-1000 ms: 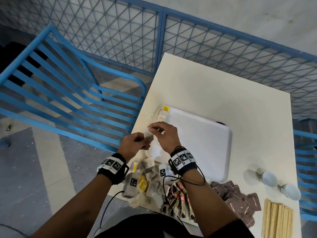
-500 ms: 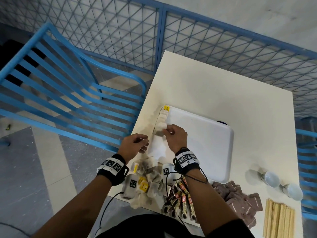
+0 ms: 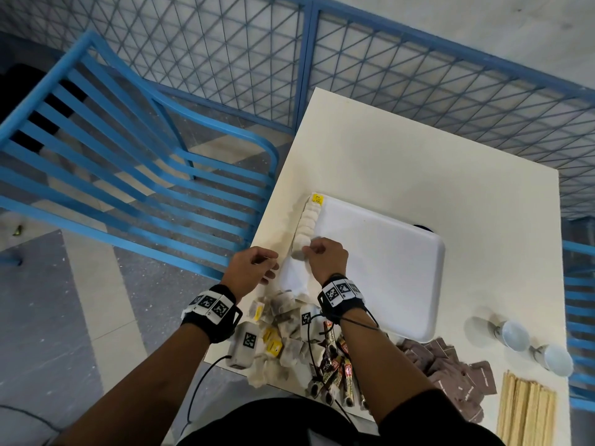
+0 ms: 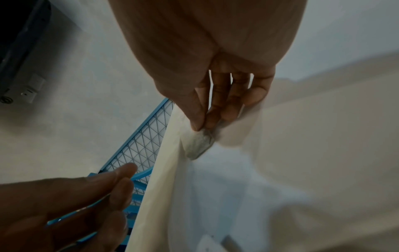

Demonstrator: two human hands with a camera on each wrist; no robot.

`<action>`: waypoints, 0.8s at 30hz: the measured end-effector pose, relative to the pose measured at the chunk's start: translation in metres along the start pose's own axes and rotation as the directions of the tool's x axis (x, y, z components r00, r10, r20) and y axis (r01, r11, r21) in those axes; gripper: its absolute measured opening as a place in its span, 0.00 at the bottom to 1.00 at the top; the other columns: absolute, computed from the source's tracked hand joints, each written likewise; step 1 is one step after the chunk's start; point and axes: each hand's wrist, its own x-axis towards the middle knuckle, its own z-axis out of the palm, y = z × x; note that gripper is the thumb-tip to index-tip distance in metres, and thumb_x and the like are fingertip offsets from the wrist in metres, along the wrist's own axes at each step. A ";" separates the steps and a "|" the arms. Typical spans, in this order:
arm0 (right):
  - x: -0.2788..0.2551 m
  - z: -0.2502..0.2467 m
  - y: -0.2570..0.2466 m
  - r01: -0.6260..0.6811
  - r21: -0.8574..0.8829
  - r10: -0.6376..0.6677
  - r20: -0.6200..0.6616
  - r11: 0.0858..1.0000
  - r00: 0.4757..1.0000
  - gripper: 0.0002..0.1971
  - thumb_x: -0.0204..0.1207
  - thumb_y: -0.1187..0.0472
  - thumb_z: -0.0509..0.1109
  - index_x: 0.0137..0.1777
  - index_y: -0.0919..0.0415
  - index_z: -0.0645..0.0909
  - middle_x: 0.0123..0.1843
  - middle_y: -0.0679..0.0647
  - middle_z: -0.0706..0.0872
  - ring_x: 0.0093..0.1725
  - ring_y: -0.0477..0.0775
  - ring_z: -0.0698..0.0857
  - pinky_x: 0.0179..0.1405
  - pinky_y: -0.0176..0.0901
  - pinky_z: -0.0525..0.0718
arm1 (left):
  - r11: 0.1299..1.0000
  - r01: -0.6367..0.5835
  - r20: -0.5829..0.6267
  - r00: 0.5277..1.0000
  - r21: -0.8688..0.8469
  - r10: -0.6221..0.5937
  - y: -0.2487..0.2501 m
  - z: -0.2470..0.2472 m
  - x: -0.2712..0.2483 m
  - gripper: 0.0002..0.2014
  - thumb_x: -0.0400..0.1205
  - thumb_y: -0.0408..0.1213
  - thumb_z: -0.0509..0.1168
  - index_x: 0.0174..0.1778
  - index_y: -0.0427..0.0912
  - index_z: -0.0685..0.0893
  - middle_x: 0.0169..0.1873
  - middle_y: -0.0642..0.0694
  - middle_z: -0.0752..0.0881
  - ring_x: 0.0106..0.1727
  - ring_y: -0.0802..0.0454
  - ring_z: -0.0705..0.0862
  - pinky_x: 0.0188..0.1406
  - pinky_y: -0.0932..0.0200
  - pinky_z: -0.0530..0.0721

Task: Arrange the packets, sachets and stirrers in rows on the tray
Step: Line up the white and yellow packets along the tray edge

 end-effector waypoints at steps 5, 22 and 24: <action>-0.001 0.002 -0.001 -0.046 0.056 0.047 -0.023 0.997 0.999 0.06 0.71 0.58 0.79 0.46 0.54 0.88 0.40 0.44 0.88 0.45 0.47 0.87 0.49 0.32 0.79 | 1.000 -0.006 -0.002 1.000 0.013 0.006 0.000 -0.002 -0.001 0.07 0.86 0.27 0.67 0.57 0.35 0.87 0.45 0.38 0.92 0.40 0.46 0.89 0.37 0.57 0.88; -0.076 0.005 0.021 0.399 -0.030 -0.367 0.331 0.917 0.869 0.12 0.72 0.66 0.77 0.54 0.52 0.91 0.48 0.53 0.88 0.40 0.38 0.81 0.48 0.34 0.79 | 0.857 -0.195 0.179 0.976 0.477 0.123 -0.041 -0.025 -0.051 0.16 0.79 0.25 0.68 0.54 0.50 0.89 0.51 0.51 0.91 0.47 0.52 0.90 0.55 0.48 0.90; -0.085 0.013 0.024 0.470 -0.179 -0.375 0.392 0.865 0.840 0.15 0.72 0.61 0.78 0.58 0.49 0.89 0.52 0.55 0.83 0.50 0.52 0.81 0.55 0.47 0.81 | 0.807 -0.227 0.195 0.970 0.544 0.142 -0.049 -0.023 -0.057 0.15 0.78 0.29 0.73 0.59 0.47 0.89 0.54 0.47 0.91 0.52 0.49 0.88 0.60 0.52 0.86</action>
